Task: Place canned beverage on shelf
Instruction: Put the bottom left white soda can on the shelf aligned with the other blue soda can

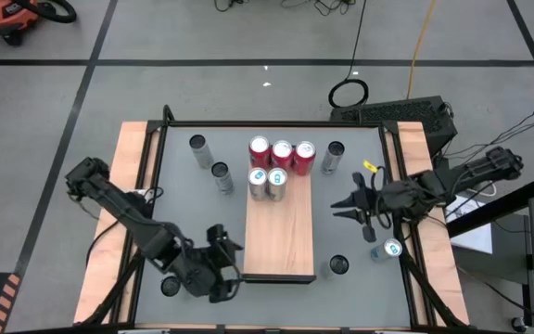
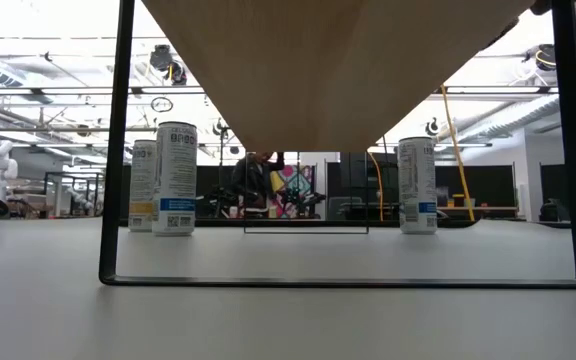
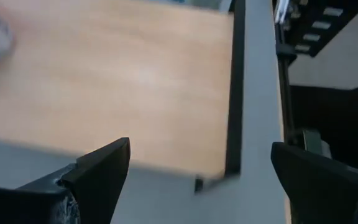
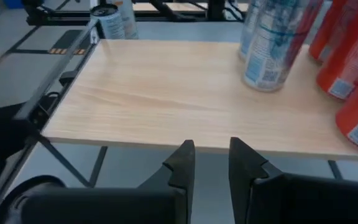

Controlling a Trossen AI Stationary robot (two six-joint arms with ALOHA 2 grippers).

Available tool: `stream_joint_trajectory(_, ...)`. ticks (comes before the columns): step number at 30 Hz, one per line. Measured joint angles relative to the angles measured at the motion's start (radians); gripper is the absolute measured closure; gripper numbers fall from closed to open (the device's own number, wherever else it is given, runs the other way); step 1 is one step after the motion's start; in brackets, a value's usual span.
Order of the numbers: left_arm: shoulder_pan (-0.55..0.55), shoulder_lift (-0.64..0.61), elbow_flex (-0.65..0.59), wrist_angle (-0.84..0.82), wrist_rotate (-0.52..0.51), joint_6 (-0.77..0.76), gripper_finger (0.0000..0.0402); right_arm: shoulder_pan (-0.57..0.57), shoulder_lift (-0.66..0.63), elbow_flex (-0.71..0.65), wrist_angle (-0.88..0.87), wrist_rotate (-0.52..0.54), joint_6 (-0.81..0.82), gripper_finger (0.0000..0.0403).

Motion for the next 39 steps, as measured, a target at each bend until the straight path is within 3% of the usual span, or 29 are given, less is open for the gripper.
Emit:
stream_joint_trajectory(9,-0.063,-0.039,0.001,-0.261,-0.001,-0.269,0.0014,0.046,0.0,0.0,0.038,0.049,-0.04,0.0365)
stream_joint_trajectory(14,-0.089,-0.043,0.001,-0.37,0.084,-0.398,0.0014,0.057,0.0,0.0,0.052,0.047,-0.045,0.0365)
stream_joint_trajectory(25,-0.19,-0.062,0.0,-0.417,0.238,-0.624,0.0014,0.078,0.026,0.0,0.053,0.045,-0.056,0.0365)
stream_joint_trajectory(32,-0.245,-0.081,0.0,-0.539,0.317,-0.84,0.0014,0.078,0.031,0.0,0.057,0.045,-0.067,0.0365)
stream_joint_trajectory(39,-0.287,-0.081,0.0,-0.551,0.309,-0.957,0.0014,0.078,0.031,0.0,0.057,0.045,-0.062,0.0365)
